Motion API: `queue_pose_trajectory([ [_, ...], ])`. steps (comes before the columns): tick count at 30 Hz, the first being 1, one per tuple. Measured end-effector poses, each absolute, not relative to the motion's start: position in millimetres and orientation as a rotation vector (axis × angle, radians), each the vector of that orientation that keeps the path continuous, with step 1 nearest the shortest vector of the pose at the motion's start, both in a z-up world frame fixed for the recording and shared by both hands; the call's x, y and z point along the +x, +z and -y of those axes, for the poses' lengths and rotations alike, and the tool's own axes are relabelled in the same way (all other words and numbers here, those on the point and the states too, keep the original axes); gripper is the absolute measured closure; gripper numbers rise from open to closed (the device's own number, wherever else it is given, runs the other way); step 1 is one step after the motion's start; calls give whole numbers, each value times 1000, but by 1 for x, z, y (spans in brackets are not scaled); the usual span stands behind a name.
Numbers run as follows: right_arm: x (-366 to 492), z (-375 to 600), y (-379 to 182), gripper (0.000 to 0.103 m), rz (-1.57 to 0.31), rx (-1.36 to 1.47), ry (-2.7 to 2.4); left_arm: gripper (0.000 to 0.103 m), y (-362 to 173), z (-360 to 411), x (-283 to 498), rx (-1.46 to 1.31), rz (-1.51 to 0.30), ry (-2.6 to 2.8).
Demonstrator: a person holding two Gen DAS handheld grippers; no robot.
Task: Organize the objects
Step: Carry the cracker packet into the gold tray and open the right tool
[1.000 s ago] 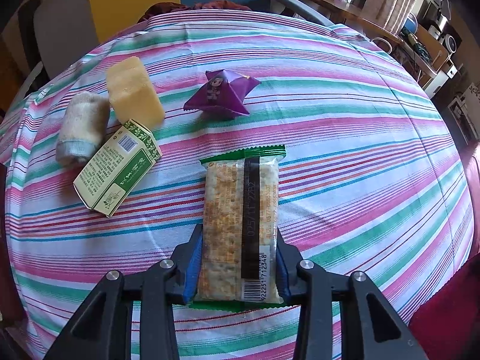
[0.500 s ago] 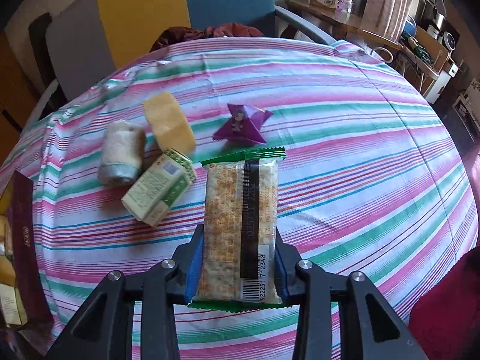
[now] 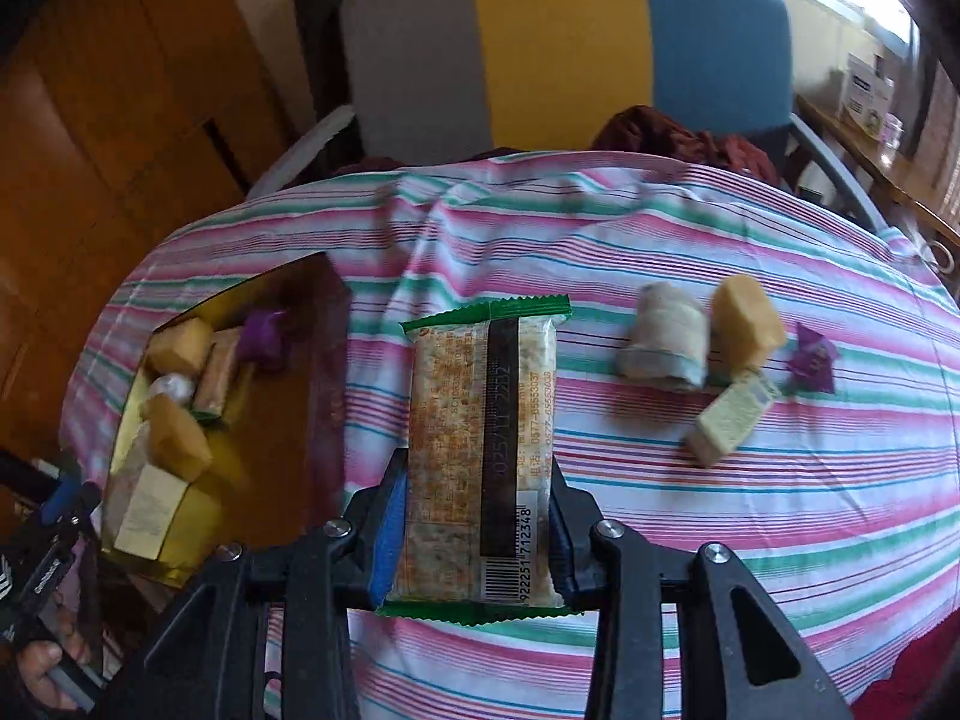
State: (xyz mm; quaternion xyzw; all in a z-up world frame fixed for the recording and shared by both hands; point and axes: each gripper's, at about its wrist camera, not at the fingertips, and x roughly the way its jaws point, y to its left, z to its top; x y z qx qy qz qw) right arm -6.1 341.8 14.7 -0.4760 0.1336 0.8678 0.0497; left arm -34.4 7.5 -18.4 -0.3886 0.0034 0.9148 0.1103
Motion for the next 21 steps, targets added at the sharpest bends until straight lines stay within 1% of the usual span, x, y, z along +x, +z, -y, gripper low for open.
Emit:
queue_pose_trajectory([
  [6,-49,-250,9,64,-316,-1588,2790,38,-15,18,-32,-1148,37,2736],
  [10,-71,-199,-13,64,-244,-1716,2783,38,-15,26,-31,-1150,65,2743],
  [17,-95,-152,-56,64,-179,-1895,2691,38,-21,38,-33,-1173,99,2745],
  [21,-98,-138,-72,64,-148,-1964,2662,38,-25,42,-35,-1190,117,2744],
])
